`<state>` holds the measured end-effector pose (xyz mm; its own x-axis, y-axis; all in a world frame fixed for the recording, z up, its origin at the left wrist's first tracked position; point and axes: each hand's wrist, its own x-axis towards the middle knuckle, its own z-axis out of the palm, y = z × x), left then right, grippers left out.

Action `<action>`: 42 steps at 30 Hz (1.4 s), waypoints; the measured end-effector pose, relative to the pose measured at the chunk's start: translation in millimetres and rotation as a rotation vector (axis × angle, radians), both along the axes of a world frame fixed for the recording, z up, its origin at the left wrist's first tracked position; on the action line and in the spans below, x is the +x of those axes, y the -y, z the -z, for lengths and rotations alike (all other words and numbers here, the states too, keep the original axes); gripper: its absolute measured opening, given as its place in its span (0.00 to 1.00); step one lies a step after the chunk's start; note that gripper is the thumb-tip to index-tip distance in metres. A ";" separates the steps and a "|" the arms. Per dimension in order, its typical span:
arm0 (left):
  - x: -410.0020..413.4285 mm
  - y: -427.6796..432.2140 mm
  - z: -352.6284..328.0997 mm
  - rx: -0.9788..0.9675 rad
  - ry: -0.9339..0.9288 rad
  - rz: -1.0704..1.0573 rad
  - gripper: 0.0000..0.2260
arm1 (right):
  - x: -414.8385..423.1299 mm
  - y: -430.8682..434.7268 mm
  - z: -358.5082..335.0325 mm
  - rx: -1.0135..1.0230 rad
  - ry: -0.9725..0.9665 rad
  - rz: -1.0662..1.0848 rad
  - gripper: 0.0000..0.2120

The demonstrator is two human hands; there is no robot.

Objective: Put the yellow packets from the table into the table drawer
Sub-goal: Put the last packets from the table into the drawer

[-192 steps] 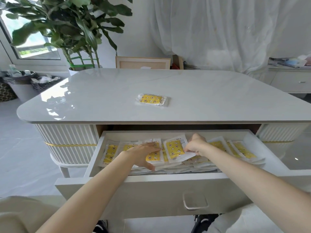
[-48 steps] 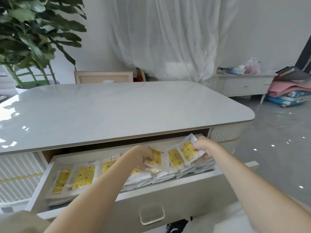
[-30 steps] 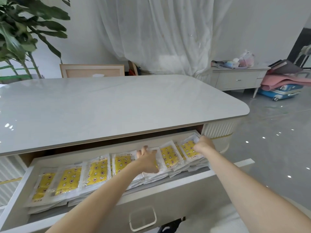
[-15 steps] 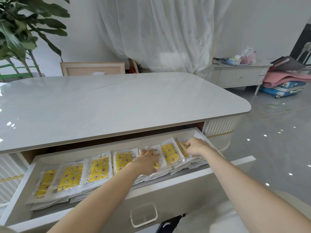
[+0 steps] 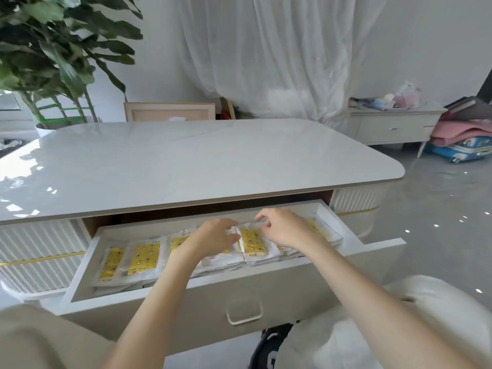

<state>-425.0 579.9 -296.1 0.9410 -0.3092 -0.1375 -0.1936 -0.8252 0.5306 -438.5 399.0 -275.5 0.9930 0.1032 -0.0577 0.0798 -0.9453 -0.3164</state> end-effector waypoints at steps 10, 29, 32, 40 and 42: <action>-101.7 -67.2 -13.5 0.100 0.317 -0.129 0.23 | -80.9 -72.6 -11.2 0.131 0.218 -0.166 0.13; -79.5 -99.0 48.9 0.482 0.712 -0.283 0.56 | -54.6 -88.6 43.5 -0.222 0.296 -0.354 0.37; -59.1 -99.7 46.6 0.486 0.663 -0.310 0.64 | -33.8 -89.4 46.6 -0.247 0.359 -0.351 0.42; -1.7 -119.2 44.0 0.545 0.704 -0.328 0.57 | 27.0 -99.8 49.3 -0.306 0.466 -0.308 0.44; 10.6 -124.6 50.9 0.531 0.746 -0.322 0.55 | 38.7 -101.3 52.2 -0.333 0.504 -0.299 0.46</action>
<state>-414.4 704.5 -347.0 0.8717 -0.0914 0.4814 -0.0523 -0.9942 -0.0942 -399.8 500.3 -327.7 0.8384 0.4344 0.3293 0.4144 -0.9004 0.1326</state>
